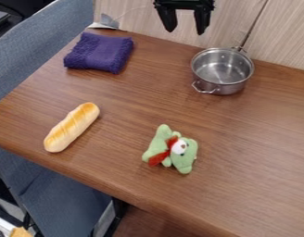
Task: Take the green toy and put it between the metal pot and violet cloth
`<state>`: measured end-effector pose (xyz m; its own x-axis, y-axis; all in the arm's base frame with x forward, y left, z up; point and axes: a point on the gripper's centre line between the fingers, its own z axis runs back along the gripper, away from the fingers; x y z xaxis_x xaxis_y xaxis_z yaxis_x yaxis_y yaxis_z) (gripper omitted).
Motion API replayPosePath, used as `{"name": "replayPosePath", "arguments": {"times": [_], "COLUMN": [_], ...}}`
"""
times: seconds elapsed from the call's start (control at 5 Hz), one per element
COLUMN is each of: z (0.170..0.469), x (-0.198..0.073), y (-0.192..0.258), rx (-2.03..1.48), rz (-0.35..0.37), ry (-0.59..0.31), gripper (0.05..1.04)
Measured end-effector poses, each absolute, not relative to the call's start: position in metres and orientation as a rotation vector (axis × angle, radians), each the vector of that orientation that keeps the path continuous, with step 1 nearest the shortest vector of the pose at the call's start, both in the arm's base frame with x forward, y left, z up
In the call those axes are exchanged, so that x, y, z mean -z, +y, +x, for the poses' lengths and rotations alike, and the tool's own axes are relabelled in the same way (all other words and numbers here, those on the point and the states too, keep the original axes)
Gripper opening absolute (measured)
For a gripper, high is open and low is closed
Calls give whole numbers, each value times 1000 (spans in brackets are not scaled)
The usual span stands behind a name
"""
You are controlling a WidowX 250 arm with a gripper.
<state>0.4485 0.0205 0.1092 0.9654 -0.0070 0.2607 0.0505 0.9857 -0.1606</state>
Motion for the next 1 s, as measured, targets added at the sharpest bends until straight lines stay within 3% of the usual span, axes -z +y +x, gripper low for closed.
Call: {"name": "replayPosePath", "arguments": {"times": [0.2,0.6,0.8,1.0], "z": [447,441,424,389], "x": [-90,-94,-126,-143], "y": [20,12,2,-22], "rx": [24,40,43,119], "rz": [-176,-218,-130,-186], "ry": [-216,-195,-231,-225], "gripper": [1001,1001,1001,1001]}}
